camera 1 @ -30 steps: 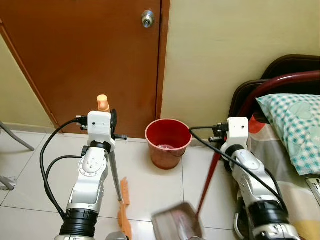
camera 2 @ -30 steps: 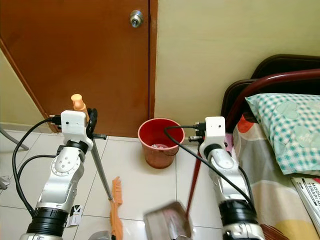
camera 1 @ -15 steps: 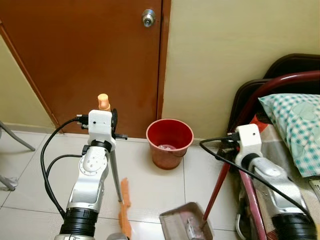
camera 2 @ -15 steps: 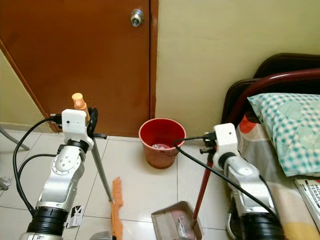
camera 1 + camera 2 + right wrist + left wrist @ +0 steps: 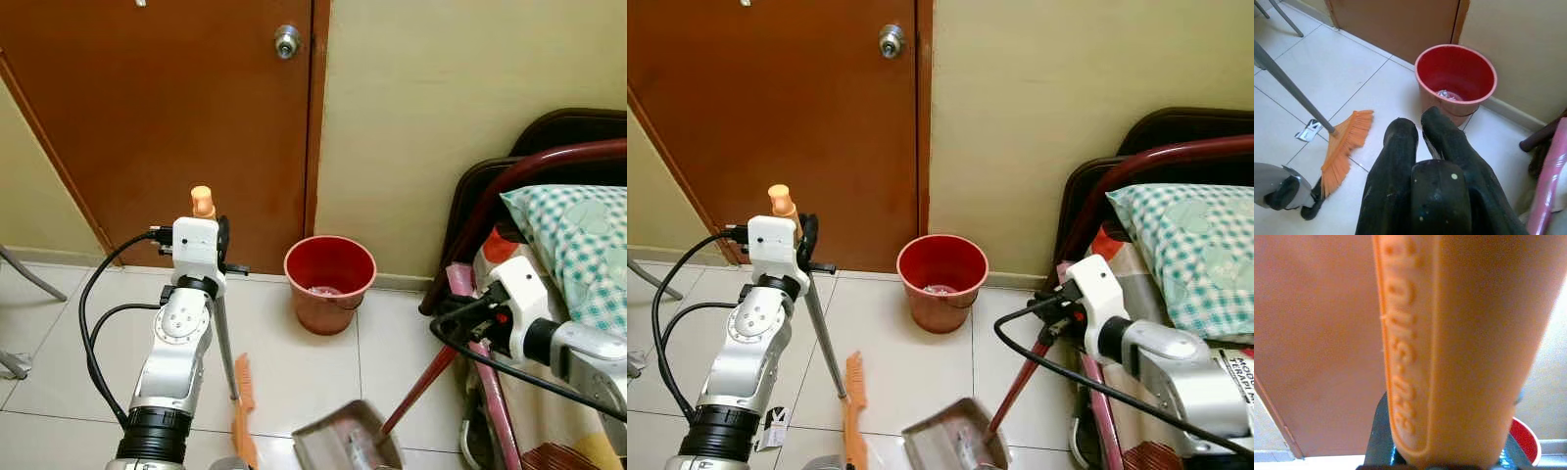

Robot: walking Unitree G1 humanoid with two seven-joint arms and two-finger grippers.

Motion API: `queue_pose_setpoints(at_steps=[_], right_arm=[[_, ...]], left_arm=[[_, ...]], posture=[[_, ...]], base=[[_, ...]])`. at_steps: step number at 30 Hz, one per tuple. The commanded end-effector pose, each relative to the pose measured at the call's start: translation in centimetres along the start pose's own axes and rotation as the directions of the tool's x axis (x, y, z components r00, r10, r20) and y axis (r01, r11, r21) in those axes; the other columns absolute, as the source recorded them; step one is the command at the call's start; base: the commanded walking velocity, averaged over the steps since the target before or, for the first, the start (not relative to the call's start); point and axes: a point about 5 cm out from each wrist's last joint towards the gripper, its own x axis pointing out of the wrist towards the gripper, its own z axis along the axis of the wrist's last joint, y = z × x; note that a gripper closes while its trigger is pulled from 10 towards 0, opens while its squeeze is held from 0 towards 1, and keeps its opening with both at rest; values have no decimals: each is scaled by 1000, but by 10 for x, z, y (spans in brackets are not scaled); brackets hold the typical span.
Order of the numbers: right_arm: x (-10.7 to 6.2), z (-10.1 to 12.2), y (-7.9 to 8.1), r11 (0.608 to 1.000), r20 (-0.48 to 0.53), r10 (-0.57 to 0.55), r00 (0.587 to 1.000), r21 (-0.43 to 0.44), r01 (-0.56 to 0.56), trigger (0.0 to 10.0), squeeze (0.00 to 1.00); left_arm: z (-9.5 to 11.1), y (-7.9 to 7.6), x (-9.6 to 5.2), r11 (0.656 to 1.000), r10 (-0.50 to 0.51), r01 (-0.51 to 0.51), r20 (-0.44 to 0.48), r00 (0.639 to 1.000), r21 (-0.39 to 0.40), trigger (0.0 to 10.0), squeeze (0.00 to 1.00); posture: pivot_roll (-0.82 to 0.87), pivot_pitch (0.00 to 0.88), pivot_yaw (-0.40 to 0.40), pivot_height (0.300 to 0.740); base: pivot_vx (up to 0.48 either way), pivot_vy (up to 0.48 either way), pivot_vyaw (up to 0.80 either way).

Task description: Sweep floor

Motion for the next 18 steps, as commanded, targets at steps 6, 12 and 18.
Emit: queue_pose_setpoints(at_steps=[6, 12, 18], right_arm=[[22, 9, 3, 990, 103, -128, 986, 65, 122, 6745, 0], [47, 27, 3, 932, 205, -354, 912, 157, 327, 10000, 0], [56, 46, 11, 902, 333, -432, 838, 160, 401, 10000, 0]], left_arm=[[-1, 1, 0, 1000, 6, -6, -14, 1000, 12, 10000, 0], [2, 13, -3, 996, 85, -85, 16, 996, 1, 10000, 0], [2, 20, -1, 991, 135, -134, 17, 991, -2, 10000, 0]], posture=[[-15, 0, -17, 740], [20, 0, -29, 740], [12, 0, -21, 740]], base=[[0, 0, 0], [0, 0, 0], [0, 0, 0]])
